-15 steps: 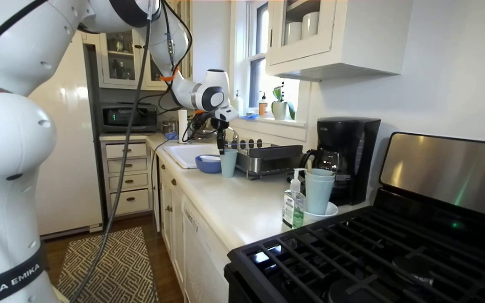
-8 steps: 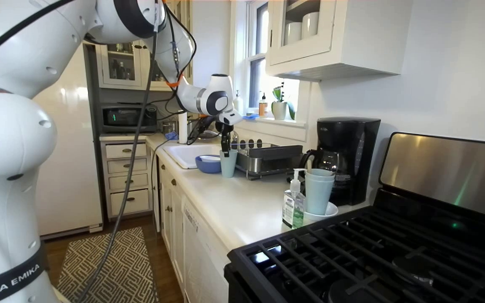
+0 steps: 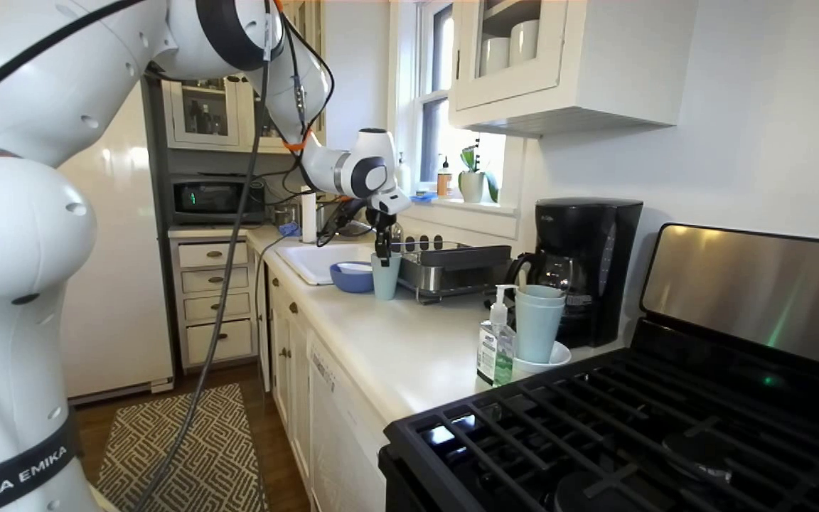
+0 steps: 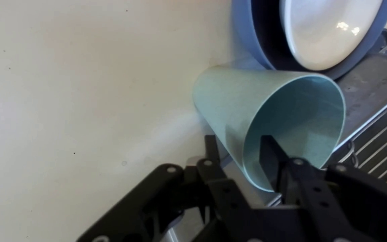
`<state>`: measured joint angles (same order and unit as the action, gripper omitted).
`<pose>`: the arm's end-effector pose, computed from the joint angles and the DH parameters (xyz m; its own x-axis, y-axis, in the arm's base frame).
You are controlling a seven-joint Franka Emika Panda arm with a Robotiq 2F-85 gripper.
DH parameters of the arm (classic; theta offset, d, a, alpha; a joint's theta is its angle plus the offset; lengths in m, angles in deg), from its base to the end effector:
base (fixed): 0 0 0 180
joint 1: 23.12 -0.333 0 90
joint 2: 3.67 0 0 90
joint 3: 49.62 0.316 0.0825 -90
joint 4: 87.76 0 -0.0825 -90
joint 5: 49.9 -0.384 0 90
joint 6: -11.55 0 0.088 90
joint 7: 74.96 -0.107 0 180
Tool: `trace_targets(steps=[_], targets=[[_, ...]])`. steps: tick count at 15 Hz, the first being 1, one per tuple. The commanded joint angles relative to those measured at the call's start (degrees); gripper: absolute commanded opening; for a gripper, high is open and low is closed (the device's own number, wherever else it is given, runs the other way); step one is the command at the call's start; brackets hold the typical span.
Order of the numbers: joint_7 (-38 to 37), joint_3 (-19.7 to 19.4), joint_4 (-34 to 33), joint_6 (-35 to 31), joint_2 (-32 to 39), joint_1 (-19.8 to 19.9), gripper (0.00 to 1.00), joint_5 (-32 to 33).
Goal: Pick up the light blue cup and put it to the right of the dish rack on the kitchen counter
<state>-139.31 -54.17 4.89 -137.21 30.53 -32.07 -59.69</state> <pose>0.7214 0.0614 0.3183 0.3909 -0.9172 0.0774 -0.8414 -0.3901 -0.3740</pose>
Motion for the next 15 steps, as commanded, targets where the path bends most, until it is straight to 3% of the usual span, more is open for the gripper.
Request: trace_targets(steps=[1,3,9,10,15], targets=[[-1.75,-0.56,-0.76,-0.39,0.06,-0.64,0.41,0.97],[-1.48,-0.29,-0.26,-0.09,-0.40,-0.42,0.40,0.67],[-1.50,-0.37,0.43,-0.70,-0.52,-0.22,0.08,0.49],[-1.53,-0.41,0.47,-0.65,-0.59,-0.21,0.12,0.52],[-1.23,-0.32,1.46,1.64,-1.67,-0.19,0.00,0.76]])
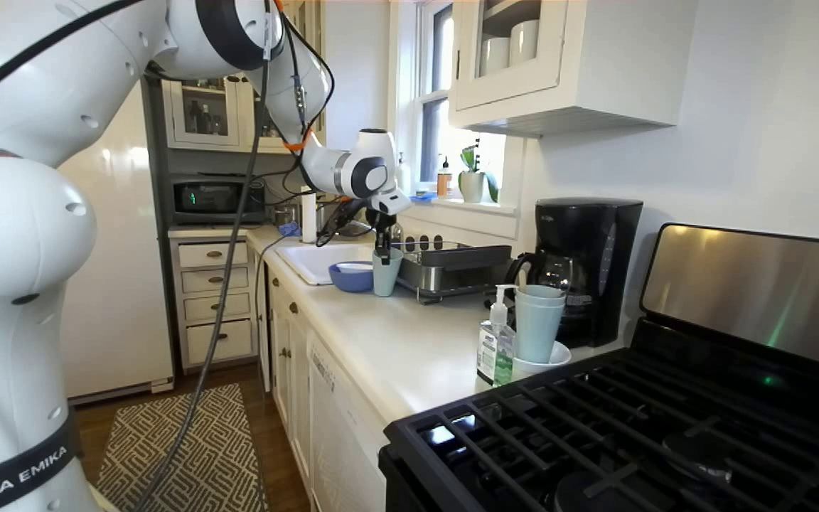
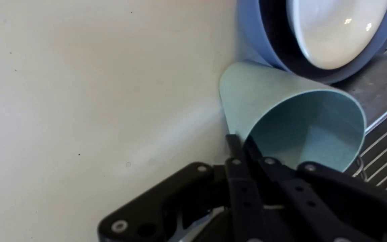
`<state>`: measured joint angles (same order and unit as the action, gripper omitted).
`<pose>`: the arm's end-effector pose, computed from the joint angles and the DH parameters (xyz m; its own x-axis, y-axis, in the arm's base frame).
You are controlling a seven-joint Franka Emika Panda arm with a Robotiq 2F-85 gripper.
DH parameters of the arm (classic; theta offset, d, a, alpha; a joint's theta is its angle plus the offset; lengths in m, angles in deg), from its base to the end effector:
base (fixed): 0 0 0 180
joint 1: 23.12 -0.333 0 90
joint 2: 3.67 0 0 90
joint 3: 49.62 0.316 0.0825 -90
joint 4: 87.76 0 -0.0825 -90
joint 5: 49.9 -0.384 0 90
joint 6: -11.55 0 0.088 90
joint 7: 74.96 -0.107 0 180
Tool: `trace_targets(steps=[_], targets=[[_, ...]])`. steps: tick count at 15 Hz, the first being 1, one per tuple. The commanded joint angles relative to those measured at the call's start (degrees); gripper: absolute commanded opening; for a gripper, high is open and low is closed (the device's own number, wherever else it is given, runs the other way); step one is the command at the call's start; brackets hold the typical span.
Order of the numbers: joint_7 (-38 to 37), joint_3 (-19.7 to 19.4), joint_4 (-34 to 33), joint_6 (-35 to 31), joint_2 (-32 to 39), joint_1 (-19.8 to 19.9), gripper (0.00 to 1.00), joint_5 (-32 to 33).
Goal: Pick up the light blue cup and put it to the right of the dish rack on the kitchen counter
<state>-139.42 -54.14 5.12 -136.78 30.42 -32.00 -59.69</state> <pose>0.7201 0.0608 0.3168 0.3897 -0.9181 0.0726 -0.8458 -0.3880 -0.3662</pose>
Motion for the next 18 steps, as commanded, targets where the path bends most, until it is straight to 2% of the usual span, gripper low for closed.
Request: trace_targets(steps=[1,6,11,15,18], targets=[[-0.83,-0.27,1.50,2.04,-2.20,-0.08,0.01,0.72],[-2.40,-3.10,4.04,3.83,-6.71,-0.79,0.01,3.76],[-4.67,-4.37,6.78,15.43,-13.20,-0.29,0.01,8.54],[-7.01,-3.86,7.64,23.41,-17.10,1.21,0.01,11.00],[-10.58,-4.37,8.25,25.75,-18.72,2.02,0.01,14.04]])
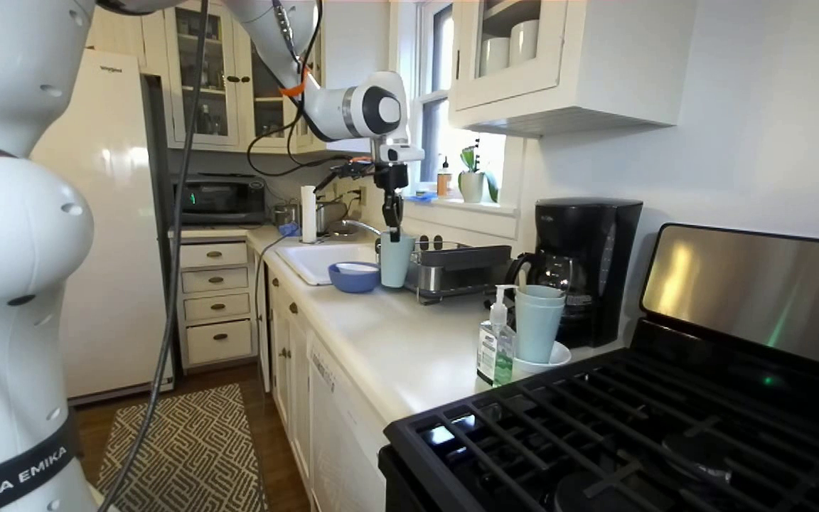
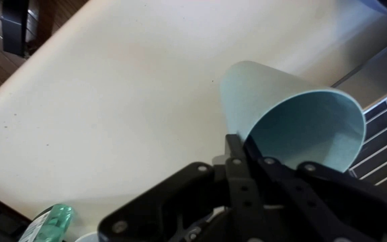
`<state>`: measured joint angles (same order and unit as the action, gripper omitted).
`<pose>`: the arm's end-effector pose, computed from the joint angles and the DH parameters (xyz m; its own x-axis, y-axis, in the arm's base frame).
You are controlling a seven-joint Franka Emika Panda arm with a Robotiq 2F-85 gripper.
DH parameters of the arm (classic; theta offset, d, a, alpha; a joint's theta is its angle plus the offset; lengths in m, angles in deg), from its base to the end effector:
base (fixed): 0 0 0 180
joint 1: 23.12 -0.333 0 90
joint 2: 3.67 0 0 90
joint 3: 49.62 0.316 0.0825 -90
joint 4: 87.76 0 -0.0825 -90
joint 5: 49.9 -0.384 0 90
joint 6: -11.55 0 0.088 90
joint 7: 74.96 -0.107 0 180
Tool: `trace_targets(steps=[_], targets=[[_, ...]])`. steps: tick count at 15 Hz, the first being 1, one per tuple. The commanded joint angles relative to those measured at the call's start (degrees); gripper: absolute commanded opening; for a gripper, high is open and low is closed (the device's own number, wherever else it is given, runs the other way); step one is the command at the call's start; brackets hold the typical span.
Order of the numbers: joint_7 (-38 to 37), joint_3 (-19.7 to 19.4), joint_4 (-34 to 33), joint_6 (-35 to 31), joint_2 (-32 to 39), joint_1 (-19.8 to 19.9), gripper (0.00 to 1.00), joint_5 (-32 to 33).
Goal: Pick up the light blue cup and put it to the right of the dish rack on the kitchen counter
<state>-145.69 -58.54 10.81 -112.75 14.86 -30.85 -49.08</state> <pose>0.6585 -0.0051 0.4121 0.3213 -0.9416 0.1009 -0.9383 -0.3310 -0.1007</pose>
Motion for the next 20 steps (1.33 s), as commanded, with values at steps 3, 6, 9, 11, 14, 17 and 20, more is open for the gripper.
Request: trace_targets(steps=[3,6,9,11,14,17,20], targets=[[-7.50,-0.47,2.73,1.61,-3.12,2.33,0.01,6.38],[-9.94,-1.20,2.56,0.50,-1.83,3.97,0.01,8.12],[-12.10,-1.73,2.23,-1.01,-0.34,5.60,0.01,8.42],[-13.54,-1.78,1.52,-3.48,1.51,6.63,0.01,7.11],[-15.90,-1.85,-0.01,-7.05,4.76,7.04,0.01,6.97],[-17.92,-1.88,-1.85,-9.60,7.80,6.67,0.01,6.49],[-19.57,-2.04,-5.02,-10.62,10.84,6.50,0.01,6.02]])
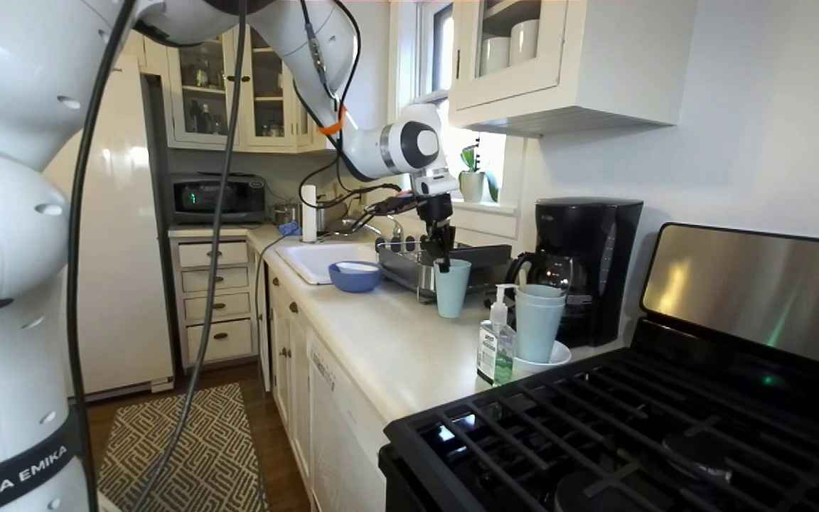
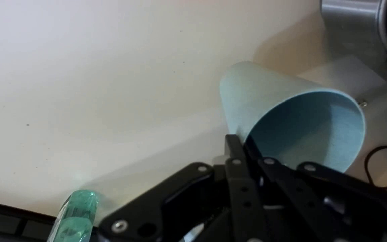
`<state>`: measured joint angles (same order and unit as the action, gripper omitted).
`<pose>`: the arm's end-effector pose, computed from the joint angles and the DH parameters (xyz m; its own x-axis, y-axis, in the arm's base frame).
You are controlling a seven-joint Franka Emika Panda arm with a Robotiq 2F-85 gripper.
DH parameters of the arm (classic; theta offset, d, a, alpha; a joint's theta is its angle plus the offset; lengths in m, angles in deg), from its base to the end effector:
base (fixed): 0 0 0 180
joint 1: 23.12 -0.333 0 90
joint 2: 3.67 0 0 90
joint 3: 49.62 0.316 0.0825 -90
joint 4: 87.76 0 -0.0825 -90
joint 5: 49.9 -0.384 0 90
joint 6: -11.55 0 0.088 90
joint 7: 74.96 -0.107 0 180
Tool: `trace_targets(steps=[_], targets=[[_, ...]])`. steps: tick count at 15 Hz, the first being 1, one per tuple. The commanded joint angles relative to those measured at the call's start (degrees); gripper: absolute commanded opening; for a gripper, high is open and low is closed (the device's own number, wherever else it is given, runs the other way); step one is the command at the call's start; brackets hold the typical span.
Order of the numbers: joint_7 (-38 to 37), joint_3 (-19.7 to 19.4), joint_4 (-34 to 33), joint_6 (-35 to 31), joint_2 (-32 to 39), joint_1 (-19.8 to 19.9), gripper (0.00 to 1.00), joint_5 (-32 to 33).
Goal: Pick up the light blue cup and put it to the right of the dish rack on the kitchen counter
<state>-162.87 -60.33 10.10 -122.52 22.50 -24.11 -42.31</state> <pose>0.6752 -0.1034 0.3486 -0.0388 -0.9797 0.1968 -0.9870 0.0068 -0.1609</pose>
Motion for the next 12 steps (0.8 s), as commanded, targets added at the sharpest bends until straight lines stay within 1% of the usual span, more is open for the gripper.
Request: trace_targets(steps=[1,7,12], targets=[[-2.68,-0.23,-5.43,-0.91,4.08,-0.19,0.01,-0.97],[-3.14,-0.45,-13.00,0.72,9.08,-0.10,0.01,-0.90],[-3.01,-0.77,-18.08,1.35,12.80,0.01,0.01,-0.98]])
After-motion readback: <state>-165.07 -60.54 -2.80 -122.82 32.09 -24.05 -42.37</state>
